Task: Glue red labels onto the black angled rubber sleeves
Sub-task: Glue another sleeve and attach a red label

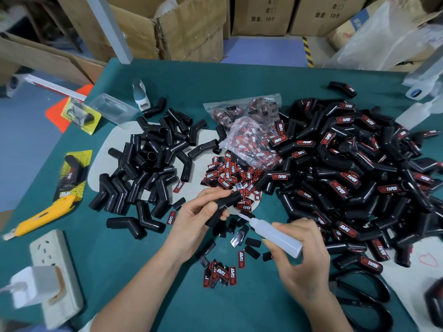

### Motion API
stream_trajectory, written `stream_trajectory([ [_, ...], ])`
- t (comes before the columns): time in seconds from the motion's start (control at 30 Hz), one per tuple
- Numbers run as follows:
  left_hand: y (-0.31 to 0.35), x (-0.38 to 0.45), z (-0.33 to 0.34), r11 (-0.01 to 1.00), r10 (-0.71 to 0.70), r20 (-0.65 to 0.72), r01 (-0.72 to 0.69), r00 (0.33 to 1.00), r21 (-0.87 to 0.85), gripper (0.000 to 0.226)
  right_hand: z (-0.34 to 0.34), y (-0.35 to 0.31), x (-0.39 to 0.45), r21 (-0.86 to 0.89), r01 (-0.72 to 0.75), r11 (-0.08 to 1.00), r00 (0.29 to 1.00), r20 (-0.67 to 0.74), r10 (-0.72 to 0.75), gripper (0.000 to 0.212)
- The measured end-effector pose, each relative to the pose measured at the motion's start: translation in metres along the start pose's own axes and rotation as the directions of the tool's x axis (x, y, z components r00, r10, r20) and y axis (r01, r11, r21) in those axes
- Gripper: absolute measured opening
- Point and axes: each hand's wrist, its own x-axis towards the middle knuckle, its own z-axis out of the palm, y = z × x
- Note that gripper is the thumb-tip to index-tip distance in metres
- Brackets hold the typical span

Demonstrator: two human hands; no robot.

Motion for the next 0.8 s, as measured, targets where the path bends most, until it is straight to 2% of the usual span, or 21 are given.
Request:
stream_trajectory([
  [0.8, 0.0023, -0.0018, 0.0026, 1.0, -0.02, -0.031, 0.02, 0.999, -0.011, 0.056, -0.0029, -0.0008, 0.0002, 0.001, -0.028, 1.0, 1.0, 0.001, 0.028, 0.024],
])
